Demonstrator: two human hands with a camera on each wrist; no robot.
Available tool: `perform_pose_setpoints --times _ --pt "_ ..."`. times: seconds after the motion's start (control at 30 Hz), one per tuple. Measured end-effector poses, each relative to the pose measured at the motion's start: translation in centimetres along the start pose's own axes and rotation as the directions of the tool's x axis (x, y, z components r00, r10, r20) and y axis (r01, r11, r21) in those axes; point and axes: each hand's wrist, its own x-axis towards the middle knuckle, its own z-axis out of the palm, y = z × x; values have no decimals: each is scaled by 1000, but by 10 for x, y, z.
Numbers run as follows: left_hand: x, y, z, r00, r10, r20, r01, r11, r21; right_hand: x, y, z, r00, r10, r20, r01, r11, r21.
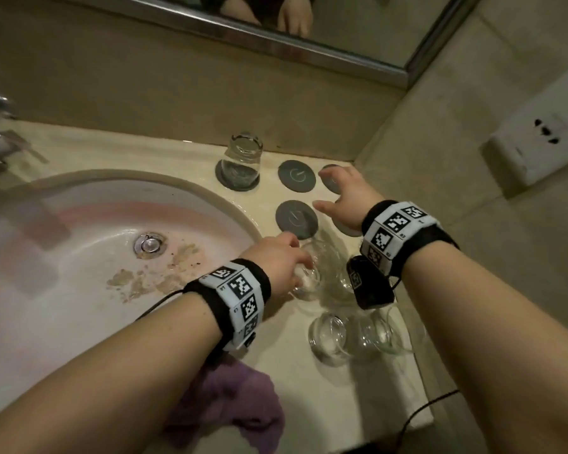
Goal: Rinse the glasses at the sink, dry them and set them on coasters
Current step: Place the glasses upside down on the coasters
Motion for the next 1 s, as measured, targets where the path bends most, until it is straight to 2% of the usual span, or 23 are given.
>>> perform_pose_setpoints --times 0.27,0.37,0.43,0.47,0.5,0.57,0.63,0.67,0.73,0.8,0.87,0.93,1.0 --pt "3 8 -2 987 -125 -101 119 991 -68 -19 26 -3 1000 1 -11 -1 999 51" --pt "-4 3 -18 956 -238 -169 187 944 -272 -20 26 -7 998 -43 -36 47 994 97" --pt "-9 -2 -30 926 -309 -215 176 860 -478 -20 22 -11 997 -70 -28 74 980 185" --pt "-10 -5 -35 916 -340 -213 142 772 -620 -20 19 -13 997 -79 -10 79 969 235" --pt "-10 -7 -40 911 -363 -195 93 642 -761 -21 16 -16 996 -89 10 82 954 287" --pt "-11 -8 -47 916 -378 -132 -4 320 -947 -23 9 -21 993 -109 51 79 908 411" --pt "-11 -5 -53 924 -369 -100 -89 46 -995 -25 4 -24 985 -133 106 48 816 576" --pt "-10 -2 -56 926 -366 -97 -128 -61 -990 -24 3 -26 980 -147 137 22 755 655" --pt "-8 2 -60 923 -370 -103 -182 -185 -966 -21 0 -29 970 -182 161 -9 635 773" --pt "-5 4 -64 917 -382 -113 -203 -204 -958 -15 -2 -33 973 -189 131 -2 565 825" --pt "0 7 -68 915 -387 -116 -199 -182 -963 -6 -5 -39 981 -169 95 17 564 825" --pt "5 6 -71 906 -406 -122 -179 -105 -978 5 -8 -46 991 -117 62 20 594 804" --pt "11 1 -71 882 -451 -133 -133 33 -991 21 -9 -52 999 -53 -11 46 718 695"
